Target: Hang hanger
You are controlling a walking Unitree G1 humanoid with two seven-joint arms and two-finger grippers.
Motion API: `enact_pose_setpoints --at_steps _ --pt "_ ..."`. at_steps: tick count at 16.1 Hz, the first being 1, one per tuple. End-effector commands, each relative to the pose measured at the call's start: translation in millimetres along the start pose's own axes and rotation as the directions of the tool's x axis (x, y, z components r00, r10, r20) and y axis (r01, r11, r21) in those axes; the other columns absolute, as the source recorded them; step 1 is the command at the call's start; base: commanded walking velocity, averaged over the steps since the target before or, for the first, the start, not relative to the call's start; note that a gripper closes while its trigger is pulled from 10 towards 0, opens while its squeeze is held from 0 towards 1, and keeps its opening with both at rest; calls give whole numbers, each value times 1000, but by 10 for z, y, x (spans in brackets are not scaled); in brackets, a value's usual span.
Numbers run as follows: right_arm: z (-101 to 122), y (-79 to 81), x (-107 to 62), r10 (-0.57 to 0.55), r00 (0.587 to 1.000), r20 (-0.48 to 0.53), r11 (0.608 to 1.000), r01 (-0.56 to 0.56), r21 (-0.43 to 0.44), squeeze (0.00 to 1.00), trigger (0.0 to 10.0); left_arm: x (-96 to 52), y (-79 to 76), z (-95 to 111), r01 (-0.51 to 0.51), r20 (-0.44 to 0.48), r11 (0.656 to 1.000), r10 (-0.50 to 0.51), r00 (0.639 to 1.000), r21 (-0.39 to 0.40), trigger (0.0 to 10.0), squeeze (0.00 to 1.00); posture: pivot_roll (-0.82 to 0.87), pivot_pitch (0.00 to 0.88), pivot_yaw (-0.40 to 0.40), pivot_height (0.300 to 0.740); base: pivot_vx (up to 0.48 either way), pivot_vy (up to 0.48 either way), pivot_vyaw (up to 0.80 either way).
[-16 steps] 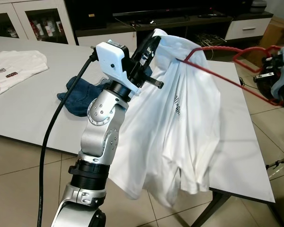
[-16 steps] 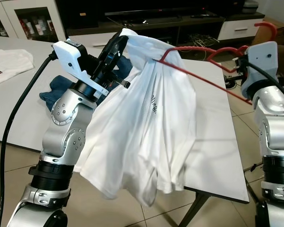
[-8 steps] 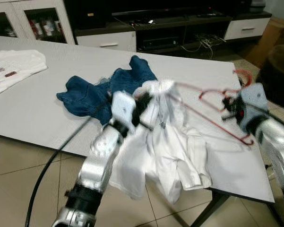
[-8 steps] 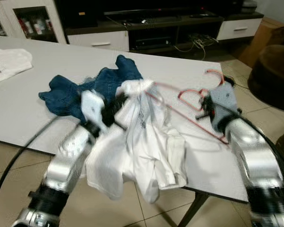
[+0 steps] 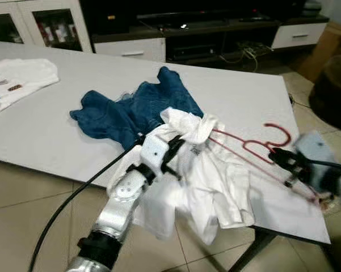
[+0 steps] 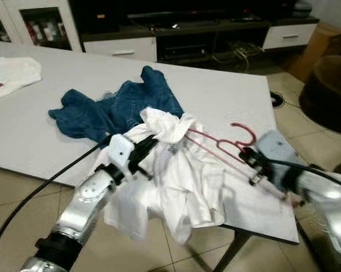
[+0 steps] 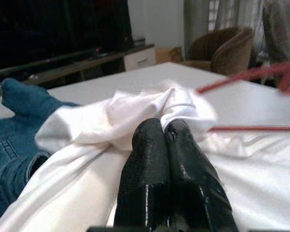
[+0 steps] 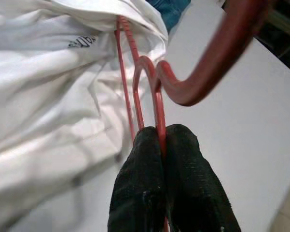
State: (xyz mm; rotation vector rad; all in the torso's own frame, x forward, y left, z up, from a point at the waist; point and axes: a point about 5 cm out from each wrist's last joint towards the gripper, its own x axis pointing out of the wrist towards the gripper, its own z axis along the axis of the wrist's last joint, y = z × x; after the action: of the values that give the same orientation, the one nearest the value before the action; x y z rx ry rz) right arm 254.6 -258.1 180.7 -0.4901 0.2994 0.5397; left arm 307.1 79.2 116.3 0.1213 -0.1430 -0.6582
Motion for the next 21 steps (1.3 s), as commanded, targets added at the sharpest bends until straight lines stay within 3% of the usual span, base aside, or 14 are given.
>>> enact_pose_setpoints --at_steps 1,4,5,6,7,8,9,13,15,19,21 --pt "134 -46 -157 37 997 73 999 -35 -15 0 10000 15 -16 -9 18 -5 1000 -18 1000 13 0 0 -26 38 23 740 0 0 0" --pt "222 -30 -349 111 985 135 994 -108 -30 0 10000 12 -9 -18 18 -6 1000 -18 1000 16 510 0 -30 37 25 740 0 0 0" --pt "230 -31 -437 140 978 151 990 -135 -43 0 10000 20 -1 -16 15 -5 1000 -14 1000 17 2471 0 -33 36 28 740 0 0 0" --pt "176 50 -536 221 968 120 972 -209 -106 0 10000 39 12 -2 2 3 1000 -2 1000 22 3216 0 -33 36 28 740 0 0 0" --pt "171 118 -566 271 955 121 960 -259 -108 0 10000 47 23 6 -5 6 1000 4 1000 25 4980 0 -36 35 30 740 0 0 0" --pt "177 160 -590 302 945 128 951 -290 -103 0 10000 51 29 11 -9 8 1000 8 1000 28 7961 0 -37 35 31 740 0 0 0" --pt "239 247 -617 350 920 176 936 -340 -88 0 10000 67 49 33 -22 16 999 21 1000 34 10000 0 -38 35 32 740 0 0 0" --pt "314 289 -674 392 884 256 920 -383 -86 0 10000 82 52 34 -33 20 999 33 999 39 10000 0 -42 35 35 740 0 0 0" --pt "545 251 -773 389 810 440 912 -405 -60 0 10000 82 38 17 -31 13 999 31 999 29 10000 0 -46 36 36 740 0 0 0" --pt "597 162 -808 338 771 540 916 -401 -2 0 10000 91 29 17 -32 16 999 32 999 29 10000 0 -41 41 29 740 0 0 0" --pt "605 101 -780 269 772 577 923 -378 75 0 10000 79 36 10 -40 16 999 39 999 28 10000 0 -36 45 26 740 0 0 0"
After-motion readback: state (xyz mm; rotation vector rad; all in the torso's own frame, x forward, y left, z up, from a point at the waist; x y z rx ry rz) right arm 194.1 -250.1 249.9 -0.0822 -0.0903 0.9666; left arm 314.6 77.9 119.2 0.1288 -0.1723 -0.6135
